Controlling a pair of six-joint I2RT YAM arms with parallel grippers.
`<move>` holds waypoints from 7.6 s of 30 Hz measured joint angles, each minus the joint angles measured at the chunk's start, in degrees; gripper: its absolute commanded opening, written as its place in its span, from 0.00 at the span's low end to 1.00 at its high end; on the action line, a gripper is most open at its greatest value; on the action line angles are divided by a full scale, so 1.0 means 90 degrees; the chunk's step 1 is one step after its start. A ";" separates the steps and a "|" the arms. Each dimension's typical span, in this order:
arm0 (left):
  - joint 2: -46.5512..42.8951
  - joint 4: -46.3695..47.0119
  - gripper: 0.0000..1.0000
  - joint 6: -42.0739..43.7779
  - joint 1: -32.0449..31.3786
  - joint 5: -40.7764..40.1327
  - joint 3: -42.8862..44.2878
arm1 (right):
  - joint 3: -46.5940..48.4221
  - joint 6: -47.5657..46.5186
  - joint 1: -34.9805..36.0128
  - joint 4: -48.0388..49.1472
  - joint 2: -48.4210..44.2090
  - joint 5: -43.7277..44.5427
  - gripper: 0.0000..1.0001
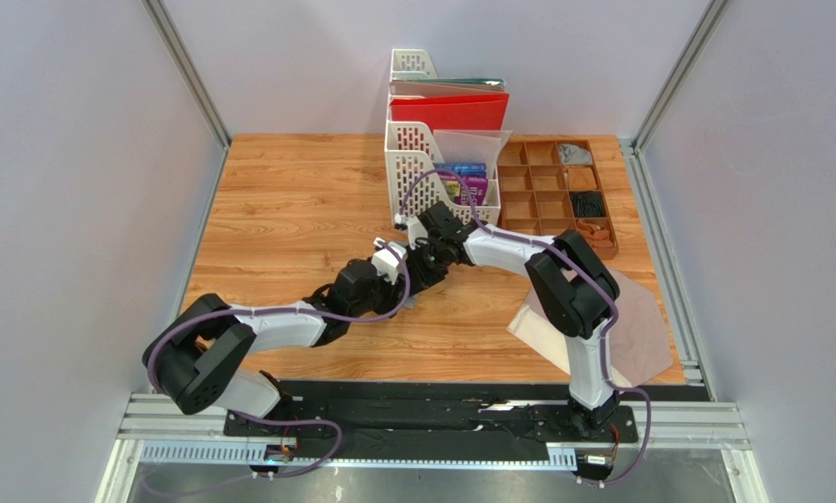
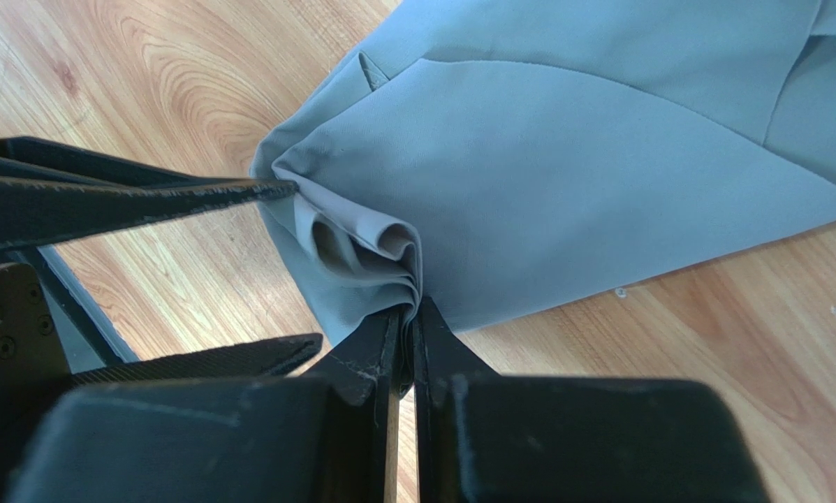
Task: Roll the underwear
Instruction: Roll the underwear at the center of the board.
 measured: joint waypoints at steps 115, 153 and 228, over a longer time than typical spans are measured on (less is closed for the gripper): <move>-0.0066 -0.0979 0.59 -0.2509 0.0340 -0.0687 0.0034 | -0.1681 0.2953 0.0313 0.1916 -0.0848 0.1513 0.00; 0.0124 -0.1294 0.00 -0.2528 0.0452 0.0457 0.0313 | -0.2227 0.1547 0.0634 0.1479 -0.2424 0.2144 0.45; -0.0687 -0.3495 0.52 -0.3725 0.1824 0.3563 0.0418 | -0.4240 -0.0668 0.4056 0.4058 -0.2356 0.5408 0.10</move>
